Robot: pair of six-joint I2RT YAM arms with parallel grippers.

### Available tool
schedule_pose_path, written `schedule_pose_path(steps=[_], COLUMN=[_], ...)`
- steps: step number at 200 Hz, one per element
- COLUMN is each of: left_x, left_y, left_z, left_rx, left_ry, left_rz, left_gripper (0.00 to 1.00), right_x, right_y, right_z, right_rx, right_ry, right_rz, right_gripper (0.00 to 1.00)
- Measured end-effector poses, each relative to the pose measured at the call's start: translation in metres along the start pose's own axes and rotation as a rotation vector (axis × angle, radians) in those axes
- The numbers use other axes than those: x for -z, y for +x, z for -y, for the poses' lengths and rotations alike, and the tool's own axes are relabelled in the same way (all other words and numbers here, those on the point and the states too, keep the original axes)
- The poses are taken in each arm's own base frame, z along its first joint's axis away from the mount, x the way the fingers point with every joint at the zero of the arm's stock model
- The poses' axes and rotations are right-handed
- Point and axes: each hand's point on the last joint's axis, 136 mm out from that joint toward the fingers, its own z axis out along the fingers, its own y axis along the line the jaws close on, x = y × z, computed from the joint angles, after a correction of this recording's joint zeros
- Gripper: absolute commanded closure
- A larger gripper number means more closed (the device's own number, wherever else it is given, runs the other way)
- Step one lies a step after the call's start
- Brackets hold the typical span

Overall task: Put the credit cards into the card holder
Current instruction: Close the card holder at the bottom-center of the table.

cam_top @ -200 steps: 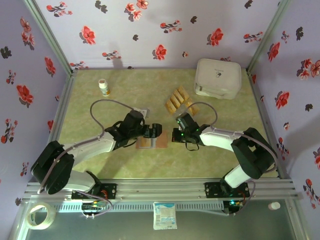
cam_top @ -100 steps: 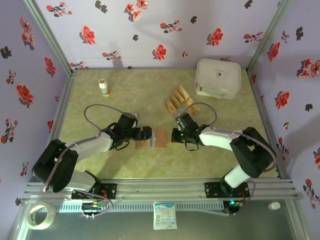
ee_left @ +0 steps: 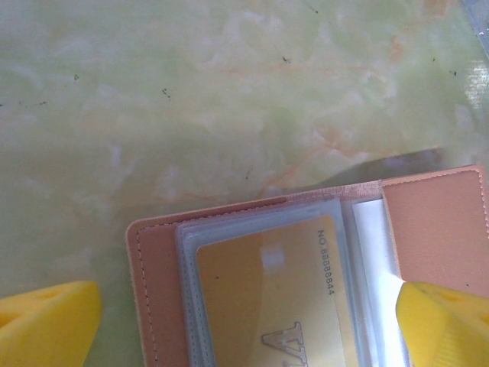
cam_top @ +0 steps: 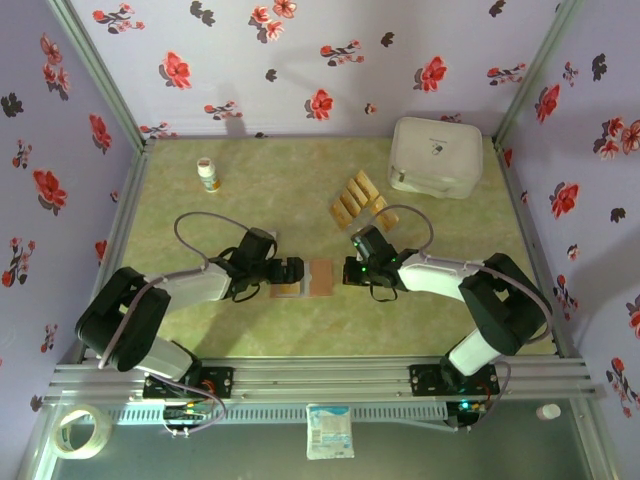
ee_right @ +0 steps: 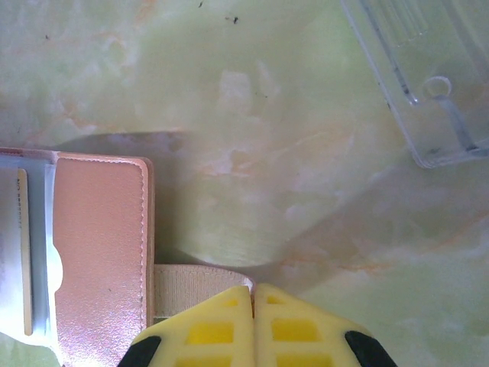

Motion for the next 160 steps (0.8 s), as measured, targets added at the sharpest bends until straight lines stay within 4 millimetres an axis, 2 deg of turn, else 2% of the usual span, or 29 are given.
schedule_pose_path(steps=[134,160], left_x=[-0.001,0.004], left_y=[-0.002,-0.007], left_z=[0.017,0.021], left_rx=[0.002,0.004], left_ry=[0.090,0.106], left_rz=[-0.005,0.012], left_gripper=[0.01,0.01], right_x=[-0.003,-0.004], right_y=[0.001,0.002], right_z=[0.000,0.001], right_rx=[0.001,0.001], right_ry=[-0.001,0.001], right_rz=[-0.006,-0.009], right_gripper=[1.00,1.00])
